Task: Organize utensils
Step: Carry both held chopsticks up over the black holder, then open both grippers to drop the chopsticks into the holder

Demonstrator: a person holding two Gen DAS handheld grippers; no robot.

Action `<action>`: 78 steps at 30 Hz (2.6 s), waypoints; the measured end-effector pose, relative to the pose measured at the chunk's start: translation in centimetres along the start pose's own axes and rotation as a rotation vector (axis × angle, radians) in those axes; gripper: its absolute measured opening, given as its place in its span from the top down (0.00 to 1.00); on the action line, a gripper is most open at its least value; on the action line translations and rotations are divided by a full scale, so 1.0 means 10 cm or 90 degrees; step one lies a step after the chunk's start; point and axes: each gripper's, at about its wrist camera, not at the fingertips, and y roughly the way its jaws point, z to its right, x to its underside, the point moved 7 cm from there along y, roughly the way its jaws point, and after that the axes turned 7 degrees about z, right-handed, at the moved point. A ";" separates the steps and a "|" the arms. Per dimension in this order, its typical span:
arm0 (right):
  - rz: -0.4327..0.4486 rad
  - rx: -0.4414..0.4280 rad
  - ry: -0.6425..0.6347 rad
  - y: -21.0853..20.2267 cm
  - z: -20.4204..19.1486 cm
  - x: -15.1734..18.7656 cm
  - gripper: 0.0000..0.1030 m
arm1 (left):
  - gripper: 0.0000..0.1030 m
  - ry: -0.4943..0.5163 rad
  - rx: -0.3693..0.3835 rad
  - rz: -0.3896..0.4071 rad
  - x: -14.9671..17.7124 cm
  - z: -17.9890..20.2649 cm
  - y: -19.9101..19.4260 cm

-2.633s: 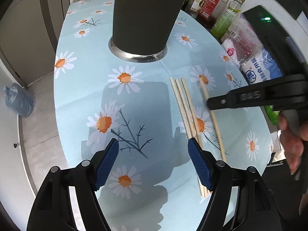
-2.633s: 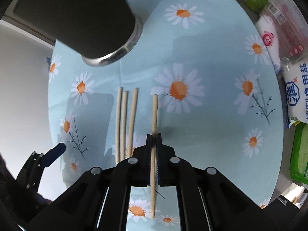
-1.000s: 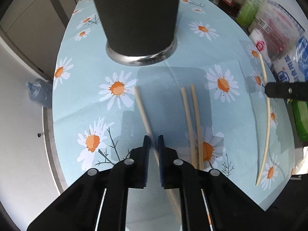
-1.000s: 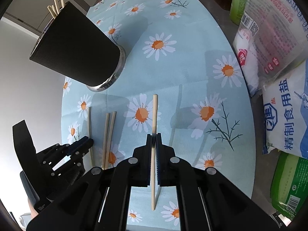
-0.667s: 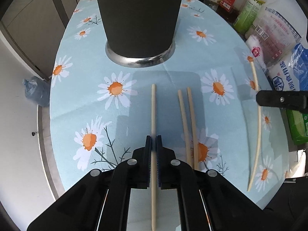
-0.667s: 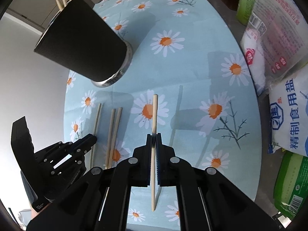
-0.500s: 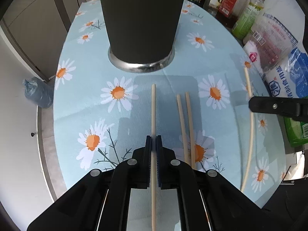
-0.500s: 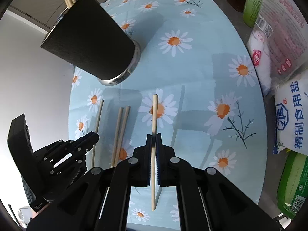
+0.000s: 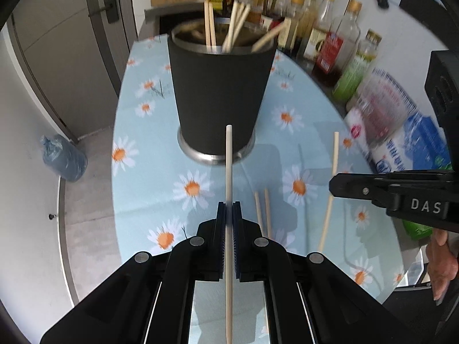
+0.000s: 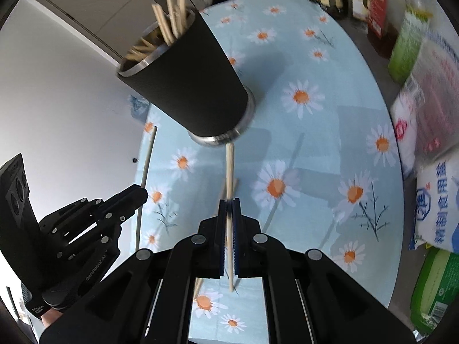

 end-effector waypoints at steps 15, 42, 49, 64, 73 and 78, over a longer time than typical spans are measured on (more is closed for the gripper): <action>0.151 -0.031 -0.072 -0.72 -0.56 -0.71 0.96 | 0.96 0.009 0.003 0.117 -0.74 -0.09 -0.55; 0.243 -0.046 -0.127 -1.18 -0.94 -1.82 0.96 | 0.96 -0.004 0.120 0.455 -2.08 -0.12 -1.01; 0.249 -0.054 -0.121 -1.16 -0.94 -1.94 0.97 | 0.96 -0.045 0.160 0.508 -2.04 -0.21 -0.74; 0.191 -0.081 -0.066 -0.77 -0.73 -1.78 0.95 | 0.95 -0.055 0.151 0.499 -1.69 -0.32 -0.35; 0.185 -0.088 -0.047 -0.85 -0.63 -1.61 0.72 | 0.88 -0.057 0.155 0.475 -1.58 -0.33 -0.37; 0.190 -0.086 -0.044 -0.94 -0.67 -1.47 0.67 | 0.68 -0.041 0.138 0.475 -1.50 -0.33 -0.61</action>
